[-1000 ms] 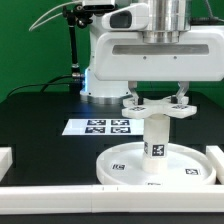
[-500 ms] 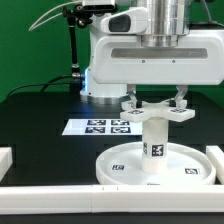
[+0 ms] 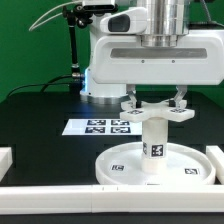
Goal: Assemble round table
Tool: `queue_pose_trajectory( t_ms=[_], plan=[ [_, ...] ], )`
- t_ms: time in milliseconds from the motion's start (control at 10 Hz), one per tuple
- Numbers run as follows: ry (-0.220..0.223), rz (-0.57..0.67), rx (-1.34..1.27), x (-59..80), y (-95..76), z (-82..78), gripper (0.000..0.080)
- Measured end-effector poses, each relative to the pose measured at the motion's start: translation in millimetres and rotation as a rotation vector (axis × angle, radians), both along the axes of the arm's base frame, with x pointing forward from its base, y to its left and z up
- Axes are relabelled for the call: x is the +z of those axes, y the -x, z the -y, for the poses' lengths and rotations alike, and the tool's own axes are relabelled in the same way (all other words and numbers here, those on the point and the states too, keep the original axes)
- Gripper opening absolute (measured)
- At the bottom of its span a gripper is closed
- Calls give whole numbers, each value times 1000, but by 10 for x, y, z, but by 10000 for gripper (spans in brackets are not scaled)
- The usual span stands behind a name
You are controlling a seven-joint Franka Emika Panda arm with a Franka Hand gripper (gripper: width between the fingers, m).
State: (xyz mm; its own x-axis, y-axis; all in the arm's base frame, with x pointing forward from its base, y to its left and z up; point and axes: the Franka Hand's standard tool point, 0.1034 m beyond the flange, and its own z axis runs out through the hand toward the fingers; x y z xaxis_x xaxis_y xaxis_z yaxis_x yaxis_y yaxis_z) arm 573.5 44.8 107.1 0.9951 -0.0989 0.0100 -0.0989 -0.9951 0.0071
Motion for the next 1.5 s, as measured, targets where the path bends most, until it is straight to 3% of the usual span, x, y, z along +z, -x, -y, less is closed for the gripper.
queue_pose_trajectory(
  t_ms=[400,1000,1500],
  plan=[
    [0,0,-25,0,0,2,443],
    [-75,2,-741,-9,-1,-3,445],
    [-72,-5,-1086,-13,0,-25,445]
  ],
)
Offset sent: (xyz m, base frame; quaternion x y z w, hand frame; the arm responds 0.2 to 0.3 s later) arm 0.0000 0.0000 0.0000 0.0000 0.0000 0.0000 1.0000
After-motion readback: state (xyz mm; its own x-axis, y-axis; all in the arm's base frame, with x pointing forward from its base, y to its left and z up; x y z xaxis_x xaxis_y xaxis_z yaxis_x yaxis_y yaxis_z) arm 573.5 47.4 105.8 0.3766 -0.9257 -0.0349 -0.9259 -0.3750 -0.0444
